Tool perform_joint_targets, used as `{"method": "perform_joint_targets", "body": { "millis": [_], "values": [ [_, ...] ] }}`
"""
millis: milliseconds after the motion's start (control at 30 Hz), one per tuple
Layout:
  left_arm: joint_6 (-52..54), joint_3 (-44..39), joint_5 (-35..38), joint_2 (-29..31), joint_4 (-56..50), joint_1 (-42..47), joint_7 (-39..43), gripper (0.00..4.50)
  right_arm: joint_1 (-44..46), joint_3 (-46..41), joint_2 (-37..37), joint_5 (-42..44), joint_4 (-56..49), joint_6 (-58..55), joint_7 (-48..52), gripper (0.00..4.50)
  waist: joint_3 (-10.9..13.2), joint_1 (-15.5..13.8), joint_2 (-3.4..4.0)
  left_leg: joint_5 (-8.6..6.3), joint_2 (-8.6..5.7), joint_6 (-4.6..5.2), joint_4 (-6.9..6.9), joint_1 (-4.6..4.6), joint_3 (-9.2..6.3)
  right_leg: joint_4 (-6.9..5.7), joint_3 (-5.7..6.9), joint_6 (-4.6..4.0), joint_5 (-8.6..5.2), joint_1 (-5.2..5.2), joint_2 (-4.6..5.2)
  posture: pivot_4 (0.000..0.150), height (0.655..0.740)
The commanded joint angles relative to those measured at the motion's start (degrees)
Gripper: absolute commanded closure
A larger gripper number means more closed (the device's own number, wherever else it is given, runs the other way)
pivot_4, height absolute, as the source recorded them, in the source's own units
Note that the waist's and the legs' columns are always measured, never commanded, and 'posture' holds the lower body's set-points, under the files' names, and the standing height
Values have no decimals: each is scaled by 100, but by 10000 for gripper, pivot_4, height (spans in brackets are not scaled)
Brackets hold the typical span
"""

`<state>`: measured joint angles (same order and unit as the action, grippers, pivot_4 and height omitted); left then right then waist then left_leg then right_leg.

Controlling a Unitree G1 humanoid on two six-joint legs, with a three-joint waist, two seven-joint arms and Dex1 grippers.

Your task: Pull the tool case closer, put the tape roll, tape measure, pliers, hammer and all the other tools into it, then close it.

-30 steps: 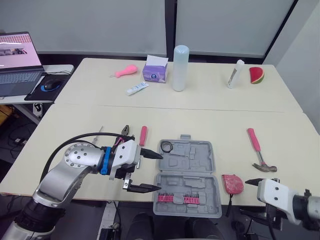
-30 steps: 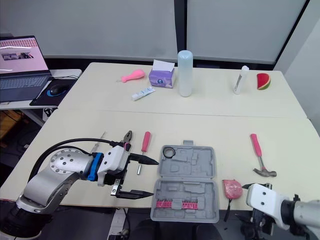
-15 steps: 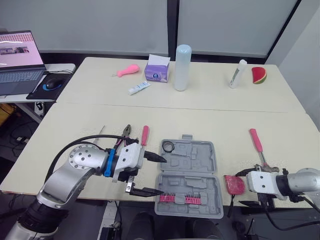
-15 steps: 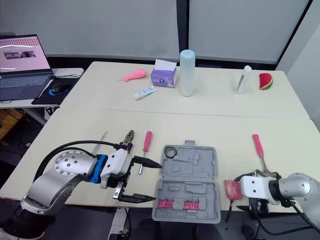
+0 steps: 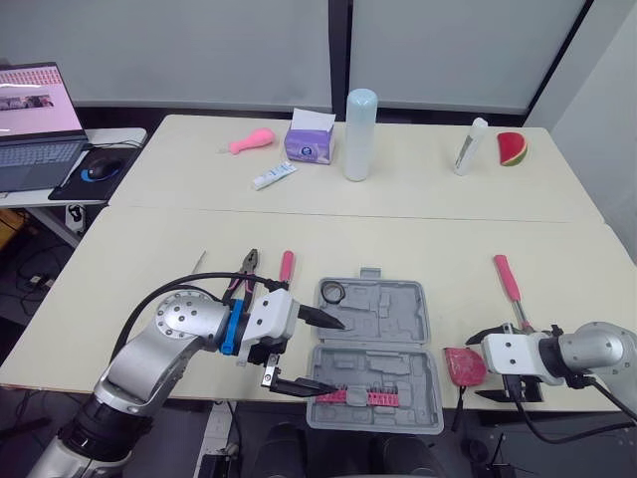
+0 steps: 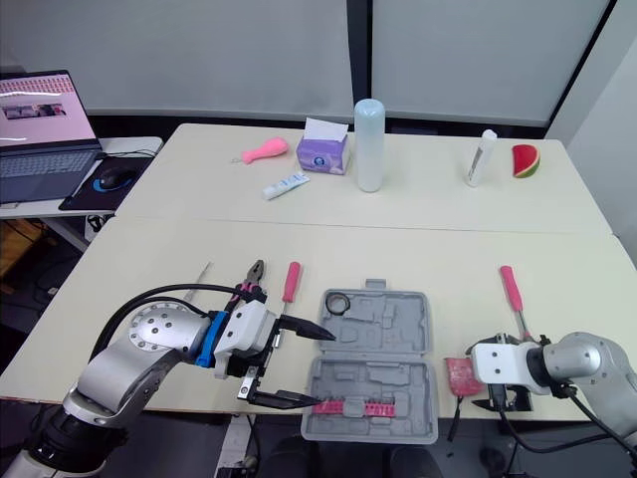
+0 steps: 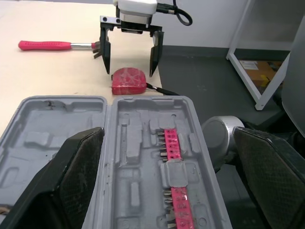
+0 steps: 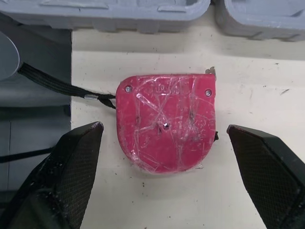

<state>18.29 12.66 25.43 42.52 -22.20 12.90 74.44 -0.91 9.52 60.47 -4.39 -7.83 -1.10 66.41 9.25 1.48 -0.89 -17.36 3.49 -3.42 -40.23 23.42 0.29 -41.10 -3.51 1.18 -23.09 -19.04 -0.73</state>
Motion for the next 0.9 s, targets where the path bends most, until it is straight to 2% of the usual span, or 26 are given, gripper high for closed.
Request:
{"method": "perform_joint_targets", "body": {
  "millis": [33, 267, 633, 733, 800, 900],
  "values": [
    [-139, 26, -30, -40, 11, 30, 14, 0, 65, 31, 53, -37, 15, -17, 89, 539, 0, -1, 0, 0, 0, 0, 0, 0, 0, 0, 0, 0, 0, 0, 0, 1500, 7002],
    [-218, 25, -53, -60, 83, 17, -22, 0, 398, 219, -203, -160, 118, -85, 26, 539, 0, 9, 0, 0, 3, 0, -2, -1, -1, -3, 0, 0, 0, 0, 0, 1500, 7002],
    [-240, 7, -64, -43, 103, -2, -28, 0, 534, 375, -223, -197, 217, -38, 157, 539, 0, 4, 0, 0, 4, 1, -4, 0, -2, -4, 0, 0, 0, 0, 1, 1500, 7002],
    [-241, 5, -69, -42, 121, 4, -27, 0, 548, 398, -228, -192, 214, -67, 166, 6671, 0, 4, 0, 0, 4, 1, -5, 0, -1, -4, 0, 0, 0, 0, 1, 1500, 7002],
    [-245, 3, -73, -46, 140, 15, -25, 0, 565, 408, -242, -188, 216, -91, 163, 12760, 0, 4, 0, -1, 4, 1, -5, 0, -2, -5, 0, 0, 0, 0, 1, 1500, 7002],
    [-242, 1, -80, -51, 153, 27, -39, 0, 560, 375, -256, -181, 177, -167, 110, 13153, 0, 4, 0, -1, 4, 1, -5, 0, -2, -5, 0, 0, 0, 0, 1, 1500, 7002]
  ]
}}
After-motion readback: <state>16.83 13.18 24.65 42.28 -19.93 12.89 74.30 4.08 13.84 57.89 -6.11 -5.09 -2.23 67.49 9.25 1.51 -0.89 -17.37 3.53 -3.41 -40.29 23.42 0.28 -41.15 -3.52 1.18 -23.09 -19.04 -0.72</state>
